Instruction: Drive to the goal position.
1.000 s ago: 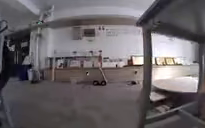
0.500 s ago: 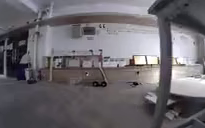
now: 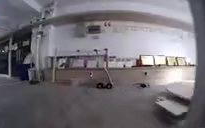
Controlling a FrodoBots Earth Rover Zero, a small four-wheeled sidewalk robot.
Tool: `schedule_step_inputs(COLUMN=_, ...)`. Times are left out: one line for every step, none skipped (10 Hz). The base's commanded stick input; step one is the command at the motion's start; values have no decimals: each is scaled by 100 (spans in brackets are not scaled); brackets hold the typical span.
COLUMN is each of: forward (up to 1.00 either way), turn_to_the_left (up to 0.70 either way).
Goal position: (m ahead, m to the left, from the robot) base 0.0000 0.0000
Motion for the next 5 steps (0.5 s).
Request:
schedule_step_inputs(forward=45, turn_to_the_left=9)
schedule_step_inputs(forward=45, turn_to_the_left=0)
schedule_step_inputs(forward=45, turn_to_the_left=-8)
schedule_step_inputs(forward=45, turn_to_the_left=-20)
schedule_step_inputs(forward=45, turn_to_the_left=-27)
